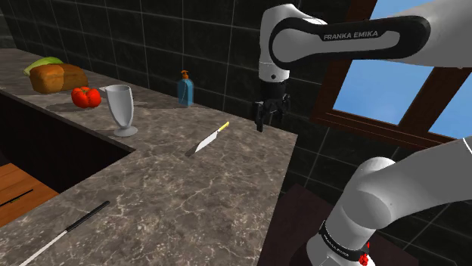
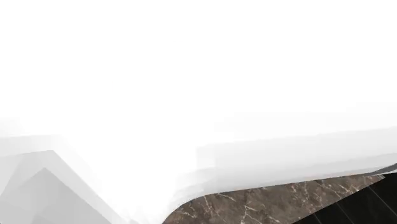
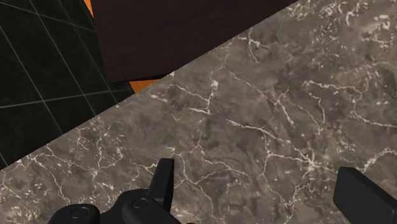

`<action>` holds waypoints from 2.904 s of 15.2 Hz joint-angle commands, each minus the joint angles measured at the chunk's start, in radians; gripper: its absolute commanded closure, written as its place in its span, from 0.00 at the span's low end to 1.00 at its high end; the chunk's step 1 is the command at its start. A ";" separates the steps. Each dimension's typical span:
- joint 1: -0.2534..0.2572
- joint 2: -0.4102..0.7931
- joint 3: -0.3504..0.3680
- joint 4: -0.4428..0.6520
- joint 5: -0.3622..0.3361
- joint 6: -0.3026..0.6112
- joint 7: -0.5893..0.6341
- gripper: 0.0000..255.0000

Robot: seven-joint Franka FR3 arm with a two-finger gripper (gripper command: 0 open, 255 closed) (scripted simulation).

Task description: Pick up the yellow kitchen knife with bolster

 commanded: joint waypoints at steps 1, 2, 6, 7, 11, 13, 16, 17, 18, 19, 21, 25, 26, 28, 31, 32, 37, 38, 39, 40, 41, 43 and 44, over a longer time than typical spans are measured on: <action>-0.016 0.065 0.020 0.017 0.023 0.051 0.080 0.00; -0.025 0.101 0.028 0.029 0.032 0.076 0.116 0.00; -0.057 0.250 0.055 0.090 0.057 0.172 0.258 0.00; -0.065 0.287 0.060 0.108 0.061 0.194 0.293 0.00; -0.092 0.437 0.072 0.189 0.070 0.274 0.426 0.00; -0.103 0.511 0.073 0.235 0.071 0.308 0.490 0.00; -0.116 0.620 0.067 0.309 0.072 0.354 0.582 0.00; -0.120 0.655 0.064 0.335 0.072 0.368 0.611 0.00; -0.123 0.690 0.060 0.362 0.072 0.381 0.639 0.00; -0.127 0.725 0.055 0.390 0.073 0.393 0.667 0.00; -0.132 0.793 0.044 0.446 0.076 0.415 0.720 0.00; -0.141 0.926 0.017 0.565 0.087 0.450 0.818 0.00; -0.144 0.958 0.010 0.596 0.091 0.457 0.841 0.00; -0.145 0.989 0.003 0.614 0.095 0.474 0.857 0.00; -0.144 1.007 0.003 0.599 0.094 0.507 0.855 0.00; -0.144 1.013 0.002 0.594 0.093 0.518 0.855 0.00; -0.143 1.030 0.002 0.583 0.092 0.546 0.853 1.00; -0.143 1.029 0.002 0.583 0.092 0.545 0.853 1.00; -0.143 1.029 0.002 0.583 0.092 0.545 0.853 1.00; -0.143 1.029 0.002 0.583 0.092 0.545 0.853 1.00; -0.143 1.029 0.002 0.583 0.092 0.545 0.853 1.00; -0.143 1.029 0.002 0.583 0.092 0.545 0.853 1.00; -0.143 1.029 0.002 0.583 0.092 0.545 0.853 1.00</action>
